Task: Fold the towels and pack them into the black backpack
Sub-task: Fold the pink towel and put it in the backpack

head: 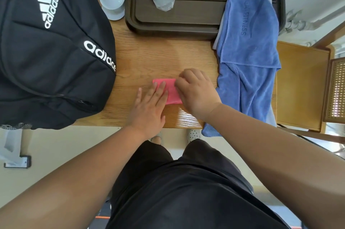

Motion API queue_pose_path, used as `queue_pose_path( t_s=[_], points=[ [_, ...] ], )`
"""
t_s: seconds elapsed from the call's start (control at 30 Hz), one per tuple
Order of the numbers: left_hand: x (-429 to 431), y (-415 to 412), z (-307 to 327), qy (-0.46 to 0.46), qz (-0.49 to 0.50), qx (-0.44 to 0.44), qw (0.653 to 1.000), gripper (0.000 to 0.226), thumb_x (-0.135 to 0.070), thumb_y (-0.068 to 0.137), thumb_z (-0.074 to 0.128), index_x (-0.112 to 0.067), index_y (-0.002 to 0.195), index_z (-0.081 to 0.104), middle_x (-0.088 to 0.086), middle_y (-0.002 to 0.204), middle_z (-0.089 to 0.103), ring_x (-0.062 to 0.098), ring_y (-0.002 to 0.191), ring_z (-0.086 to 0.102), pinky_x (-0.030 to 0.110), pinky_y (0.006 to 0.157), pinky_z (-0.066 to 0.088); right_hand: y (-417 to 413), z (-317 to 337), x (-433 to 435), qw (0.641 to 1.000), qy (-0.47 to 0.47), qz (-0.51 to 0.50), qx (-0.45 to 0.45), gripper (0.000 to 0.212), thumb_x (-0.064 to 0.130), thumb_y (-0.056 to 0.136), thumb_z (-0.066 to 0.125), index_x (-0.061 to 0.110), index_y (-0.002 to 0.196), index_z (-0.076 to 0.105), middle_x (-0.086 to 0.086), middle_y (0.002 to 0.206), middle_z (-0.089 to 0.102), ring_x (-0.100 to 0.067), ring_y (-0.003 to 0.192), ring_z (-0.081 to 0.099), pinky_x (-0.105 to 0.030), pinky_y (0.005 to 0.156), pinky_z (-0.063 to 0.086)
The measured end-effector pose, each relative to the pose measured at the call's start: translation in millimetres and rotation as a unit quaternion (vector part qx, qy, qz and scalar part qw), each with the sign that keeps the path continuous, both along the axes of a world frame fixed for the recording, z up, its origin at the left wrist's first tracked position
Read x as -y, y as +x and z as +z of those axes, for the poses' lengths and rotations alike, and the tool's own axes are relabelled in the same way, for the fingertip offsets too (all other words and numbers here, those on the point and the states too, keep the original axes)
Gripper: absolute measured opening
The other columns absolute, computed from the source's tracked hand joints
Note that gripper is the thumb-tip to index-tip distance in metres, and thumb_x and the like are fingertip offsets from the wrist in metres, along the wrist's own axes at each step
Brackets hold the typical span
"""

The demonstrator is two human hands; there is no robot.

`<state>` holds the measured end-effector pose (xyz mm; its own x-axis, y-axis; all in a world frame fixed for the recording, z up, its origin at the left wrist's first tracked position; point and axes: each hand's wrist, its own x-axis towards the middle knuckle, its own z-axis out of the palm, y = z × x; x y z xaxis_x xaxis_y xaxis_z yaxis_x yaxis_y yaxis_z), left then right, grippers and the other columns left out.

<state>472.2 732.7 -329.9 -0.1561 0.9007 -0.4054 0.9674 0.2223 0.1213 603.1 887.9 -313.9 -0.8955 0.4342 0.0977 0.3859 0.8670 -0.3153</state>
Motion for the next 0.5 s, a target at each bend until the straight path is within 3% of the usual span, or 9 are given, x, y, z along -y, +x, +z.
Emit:
queue_pose_path(
  t_s=[0.03,0.1,0.2,0.3,0.5],
  points=[
    [3.1,-0.7,-1.6,-0.002,-0.003,0.000,1.000,0.085,-0.045,0.098,0.045,-0.019,0.157,-0.012,0.000,0.164,-0.027,0.021,0.151,-0.025,0.055,0.122,-0.009,-7.9,1.9,1.8,0.999,-0.012,-0.016,0.040,0.026,0.025,0.101,0.047,0.014,0.117,0.064,-0.011,0.126,0.060,-0.037,0.129,0.048,-0.052,0.110,0.036],
    [8.6,-3.2,-4.2,-0.008,-0.002,0.007,1.000,0.086,-0.045,0.099,0.044,-0.021,0.157,-0.015,-0.002,0.164,-0.030,0.021,0.151,-0.027,0.055,0.123,-0.007,-15.4,-0.6,6.7,0.988,-0.010,-0.042,0.148,0.048,0.038,0.105,0.028,0.020,0.148,0.041,-0.009,0.158,0.036,-0.034,0.153,0.016,-0.056,0.123,0.011],
    [11.7,-8.1,-4.3,0.013,0.005,0.043,0.999,0.076,-0.049,0.102,0.036,-0.024,0.159,-0.008,-0.005,0.166,-0.022,0.018,0.153,-0.021,0.057,0.124,-0.001,-6.5,-18.5,14.0,0.975,0.006,-0.050,0.219,0.062,0.050,0.106,0.014,0.021,0.161,0.008,-0.007,0.169,0.004,-0.032,0.154,-0.012,-0.062,0.121,-0.005],
    [1.1,-10.8,2.6,0.077,0.041,0.092,0.992,0.069,-0.051,0.101,0.028,-0.022,0.161,0.007,-0.003,0.169,-0.008,0.017,0.155,-0.009,0.054,0.124,0.000,0.4,-31.7,15.5,0.976,-0.006,-0.066,0.206,0.065,0.052,0.106,0.016,0.020,0.161,0.001,-0.008,0.169,-0.003,-0.032,0.154,-0.015,-0.062,0.121,-0.006],
    [-49.6,-9.8,-2.8,0.102,0.112,0.083,0.985,0.066,-0.048,0.105,0.017,-0.019,0.161,0.001,0.001,0.168,-0.013,0.020,0.155,-0.011,0.054,0.123,-0.008,1.9,-38.1,13.1,0.982,-0.018,-0.063,0.175,0.068,0.053,0.106,0.015,0.015,0.160,0.002,-0.010,0.169,-0.002,-0.031,0.154,-0.012,-0.058,0.123,-0.004]
  ],
)
